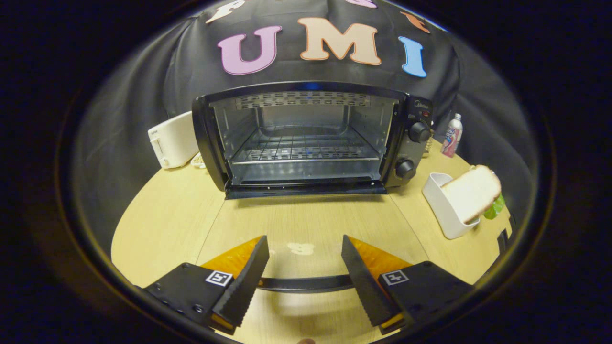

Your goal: Open the toaster oven, put the food inside, and close the toaster oven door.

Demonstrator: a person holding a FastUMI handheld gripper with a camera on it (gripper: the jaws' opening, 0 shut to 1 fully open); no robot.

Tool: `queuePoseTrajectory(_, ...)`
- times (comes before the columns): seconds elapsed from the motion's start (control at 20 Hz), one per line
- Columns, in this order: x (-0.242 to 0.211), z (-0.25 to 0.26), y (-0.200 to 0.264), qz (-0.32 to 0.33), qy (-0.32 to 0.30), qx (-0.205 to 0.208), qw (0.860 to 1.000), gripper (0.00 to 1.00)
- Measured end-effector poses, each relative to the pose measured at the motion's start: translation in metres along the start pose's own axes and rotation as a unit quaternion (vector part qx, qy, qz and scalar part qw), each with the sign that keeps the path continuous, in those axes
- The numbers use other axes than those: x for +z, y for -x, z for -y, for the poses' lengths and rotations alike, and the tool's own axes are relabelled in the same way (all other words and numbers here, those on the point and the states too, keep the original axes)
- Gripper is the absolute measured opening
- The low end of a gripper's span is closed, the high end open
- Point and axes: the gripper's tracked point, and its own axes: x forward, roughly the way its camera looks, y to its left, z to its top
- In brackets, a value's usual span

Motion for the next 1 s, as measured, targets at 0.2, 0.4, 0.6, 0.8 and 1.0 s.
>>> queuePoseTrajectory(0.2, 0.044, 0.018, 0.010, 0.052, -0.017, -0.002, 0.999, 0.97)
queuePoseTrajectory(0.4, 0.099, 0.065, 0.026, 0.110, -0.050, -0.037, 0.992, 0.97)
queuePoseTrajectory(0.6, 0.134, 0.136, 0.043, 0.145, -0.083, -0.099, 0.981, 0.96)
queuePoseTrajectory(0.8, 0.152, 0.209, 0.058, 0.175, -0.139, -0.158, 0.962, 0.96)
queuePoseTrajectory(1.0, 0.146, 0.271, 0.070, 0.187, -0.190, -0.211, 0.941, 0.96)
